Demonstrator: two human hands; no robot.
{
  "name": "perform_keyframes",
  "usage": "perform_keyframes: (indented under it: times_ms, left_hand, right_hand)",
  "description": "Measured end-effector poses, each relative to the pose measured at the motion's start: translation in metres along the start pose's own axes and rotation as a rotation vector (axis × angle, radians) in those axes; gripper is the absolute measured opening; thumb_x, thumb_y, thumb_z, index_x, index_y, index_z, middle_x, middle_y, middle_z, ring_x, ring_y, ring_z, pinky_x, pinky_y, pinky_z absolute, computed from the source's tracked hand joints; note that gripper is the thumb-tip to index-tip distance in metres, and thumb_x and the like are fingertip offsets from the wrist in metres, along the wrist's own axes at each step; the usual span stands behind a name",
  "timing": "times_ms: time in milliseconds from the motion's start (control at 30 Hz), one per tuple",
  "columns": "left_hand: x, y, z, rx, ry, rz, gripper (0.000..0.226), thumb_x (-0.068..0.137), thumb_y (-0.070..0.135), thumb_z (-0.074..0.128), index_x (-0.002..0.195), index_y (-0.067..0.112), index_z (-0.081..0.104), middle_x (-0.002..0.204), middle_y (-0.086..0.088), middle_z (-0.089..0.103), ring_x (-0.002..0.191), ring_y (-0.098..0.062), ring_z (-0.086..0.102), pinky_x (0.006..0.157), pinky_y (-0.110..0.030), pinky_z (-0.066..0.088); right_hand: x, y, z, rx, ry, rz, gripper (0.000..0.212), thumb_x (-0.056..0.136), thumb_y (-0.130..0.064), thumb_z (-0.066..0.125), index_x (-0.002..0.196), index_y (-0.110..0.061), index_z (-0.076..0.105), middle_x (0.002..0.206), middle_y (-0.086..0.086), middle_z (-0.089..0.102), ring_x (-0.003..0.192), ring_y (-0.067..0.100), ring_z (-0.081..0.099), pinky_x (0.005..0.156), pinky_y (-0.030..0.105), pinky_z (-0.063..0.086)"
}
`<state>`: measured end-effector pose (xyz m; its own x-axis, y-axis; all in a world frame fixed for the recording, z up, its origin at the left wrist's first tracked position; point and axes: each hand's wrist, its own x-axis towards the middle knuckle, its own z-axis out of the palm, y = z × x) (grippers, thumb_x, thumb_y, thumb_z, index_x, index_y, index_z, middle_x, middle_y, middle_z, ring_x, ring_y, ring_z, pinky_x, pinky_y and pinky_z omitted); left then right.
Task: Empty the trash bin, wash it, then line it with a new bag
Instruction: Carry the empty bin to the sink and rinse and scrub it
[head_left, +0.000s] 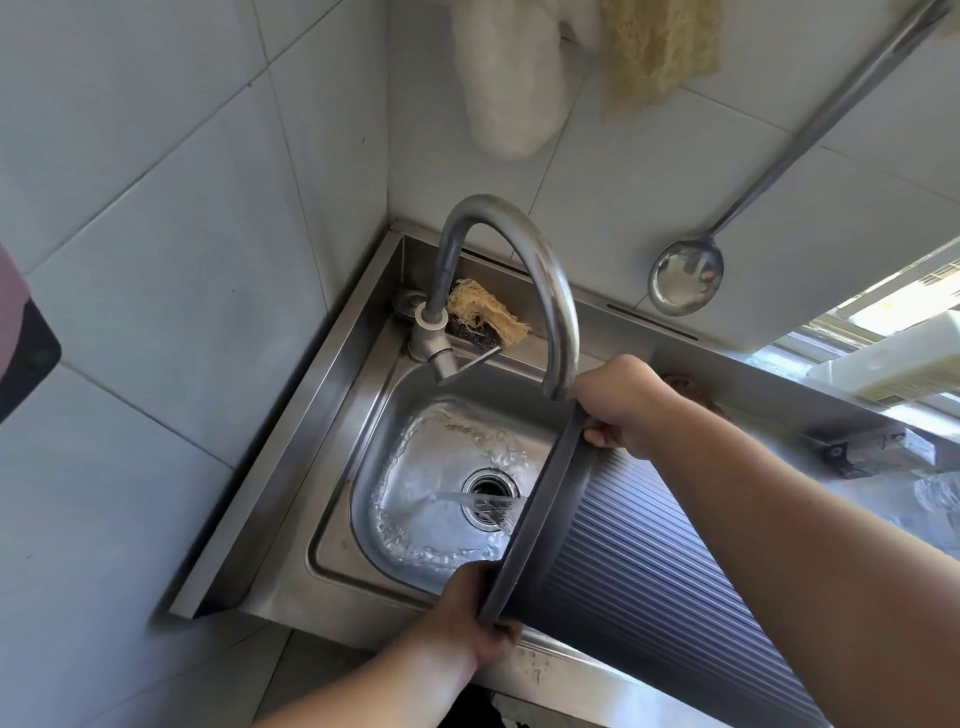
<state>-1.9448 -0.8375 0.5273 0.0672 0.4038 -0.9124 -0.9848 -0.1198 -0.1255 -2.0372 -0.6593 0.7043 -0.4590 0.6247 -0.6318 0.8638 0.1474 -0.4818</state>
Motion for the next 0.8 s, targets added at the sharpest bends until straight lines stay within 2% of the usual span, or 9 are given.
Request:
perform_keyframes:
  times_ms: [33,133,267,400,800]
  left_hand:
    - [0.002,0.000,0.001,-0.012,-0.006,-0.027,0.033,0.084,0.001,0.050,0.052,0.012,0.048,0.046,0.002,0.039,0.043,-0.013,0.039,0.040,-0.012,0.022]
    - [0.006,-0.001,0.002,-0.027,-0.054,-0.048,0.049,0.086,0.003,0.047,0.038,0.013,0.046,0.035,0.003,0.036,0.025,-0.012,0.035,0.035,-0.009,0.021]
    - [0.002,-0.005,0.005,-0.059,-0.104,-0.049,0.037,0.077,0.003,0.052,0.043,0.017,0.045,0.035,0.003,0.036,0.024,-0.012,0.033,0.037,-0.009,0.021]
    - [0.001,-0.005,0.007,-0.065,-0.106,-0.045,0.044,0.086,0.006,0.049,0.044,0.018,0.043,0.033,0.003,0.034,0.023,-0.012,0.031,0.037,-0.008,0.021]
    - [-0.009,-0.007,0.010,0.045,-0.068,-0.039,0.052,0.089,0.004,0.045,0.038,0.013,0.047,0.033,0.002,0.036,0.024,-0.013,0.033,0.033,-0.009,0.022]
  right_hand:
    - [0.001,0.000,0.000,0.022,-0.006,0.008,0.006,0.085,-0.005,0.059,0.079,-0.005,0.057,0.055,0.010,0.049,0.031,0.017,0.046,0.041,0.022,0.046]
    - [0.002,-0.002,0.001,0.069,-0.012,0.015,0.006,0.086,-0.002,0.057,0.081,-0.004,0.059,0.054,0.011,0.050,0.027,0.015,0.046,0.040,0.023,0.049]
    - [0.002,-0.005,0.003,0.098,-0.021,0.016,0.008,0.087,0.000,0.058,0.080,-0.004,0.059,0.056,0.012,0.051,0.026,0.015,0.046,0.038,0.023,0.048]
    - [0.001,-0.005,0.002,0.098,-0.016,0.016,0.008,0.087,0.001,0.057,0.080,-0.003,0.059,0.055,0.012,0.051,0.026,0.015,0.047,0.037,0.023,0.048]
    - [0.001,0.000,-0.003,0.138,-0.012,0.031,0.013,0.088,0.002,0.054,0.076,-0.003,0.057,0.059,0.012,0.051,0.028,0.013,0.048,0.037,0.023,0.049]
